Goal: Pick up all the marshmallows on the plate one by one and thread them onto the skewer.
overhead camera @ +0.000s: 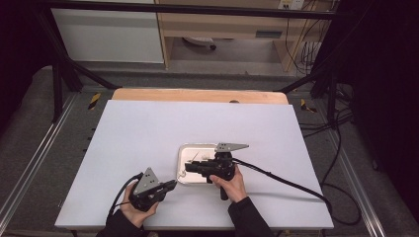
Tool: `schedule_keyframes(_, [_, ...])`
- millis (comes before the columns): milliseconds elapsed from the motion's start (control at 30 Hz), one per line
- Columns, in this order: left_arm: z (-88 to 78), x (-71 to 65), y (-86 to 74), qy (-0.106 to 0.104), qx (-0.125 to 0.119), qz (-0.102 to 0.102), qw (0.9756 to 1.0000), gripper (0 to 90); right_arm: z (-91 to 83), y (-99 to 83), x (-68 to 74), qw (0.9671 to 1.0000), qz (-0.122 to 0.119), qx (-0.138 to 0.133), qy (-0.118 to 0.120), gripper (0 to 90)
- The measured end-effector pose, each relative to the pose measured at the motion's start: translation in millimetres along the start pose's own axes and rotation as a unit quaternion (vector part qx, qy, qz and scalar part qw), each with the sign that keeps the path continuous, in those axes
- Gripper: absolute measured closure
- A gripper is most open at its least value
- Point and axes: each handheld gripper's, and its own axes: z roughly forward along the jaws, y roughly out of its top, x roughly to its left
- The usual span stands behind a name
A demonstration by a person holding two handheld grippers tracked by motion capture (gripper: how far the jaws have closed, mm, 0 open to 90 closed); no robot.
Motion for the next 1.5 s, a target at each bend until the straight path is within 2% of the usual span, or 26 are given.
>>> schedule_keyframes(100, [0.3, 1.3, 0.7, -0.003, -0.007, -0.006, 1.0000, 88.9, 1.3, -2.1, -0.1, 1.0000, 0.003, 0.008, 0.000, 79.6])
schedule_keyframes(267, [3.7, 0.2, 0.8, -0.001, -0.004, -0.007, 1.0000, 88.8, 3.8, -6.3, 0.0, 0.9999, 0.004, 0.014, 0.000, 79.1])
schedule_keyframes(433, [3.9, 1.5, 0.0, -0.009, -0.008, -0.008, 0.9999, 88.8, 3.5, -6.3, 0.2, 0.9998, 0.003, 0.019, -0.001, 77.3])
schedule_keyframes(567, [2.4, 2.9, -0.8, -0.006, -0.010, -0.009, 0.9999, 88.8, -0.7, -3.2, 2.9, 0.9997, -0.005, 0.023, -0.007, 63.7])
schedule_keyframes(700, [-3.2, 8.2, -2.3, -0.003, -0.017, -0.020, 0.9996, 88.8, -9.1, 3.1, 7.5, 0.9985, -0.032, 0.026, -0.037, 52.7])
schedule_keyframes(767, [-5.6, 10.7, -3.4, -0.002, -0.019, -0.025, 0.9995, 88.8, -12.3, 5.5, 8.9, 0.9973, -0.041, 0.029, -0.053, 43.9])
schedule_keyframes(900, [-9.0, 13.6, -4.7, -0.001, -0.023, -0.031, 0.9992, 88.8, -16.0, 8.9, 8.0, 0.9935, -0.057, 0.033, -0.093, 30.0])
schedule_keyframes(1100, [-9.9, 15.3, -5.9, -0.002, -0.019, -0.032, 0.9993, 88.7, -20.0, 10.6, 3.4, 0.9830, -0.093, 0.066, -0.144, 15.7])
schedule_keyframes(1200, [-10.1, 15.8, -6.1, -0.002, -0.017, -0.033, 0.9993, 88.7, -21.8, 11.4, 0.8, 0.9779, -0.104, 0.084, -0.160, 10.8])
schedule_keyframes(1267, [-10.4, 16.1, -6.2, 0.000, -0.016, -0.033, 0.9993, 88.7, -22.5, 12.9, -1.5, 0.9758, -0.105, 0.096, -0.166, 8.4])
schedule_keyframes(1367, [-10.7, 16.4, -6.2, 0.000, -0.016, -0.033, 0.9993, 88.7, -23.4, 15.8, -5.3, 0.9709, -0.113, 0.104, -0.184, 7.3])
schedule_keyframes(1500, [-10.8, 16.3, -6.1, 0.000, -0.016, -0.032, 0.9994, 88.6, -23.6, 19.8, -11.2, 0.9665, -0.113, 0.111, -0.201, 7.3])
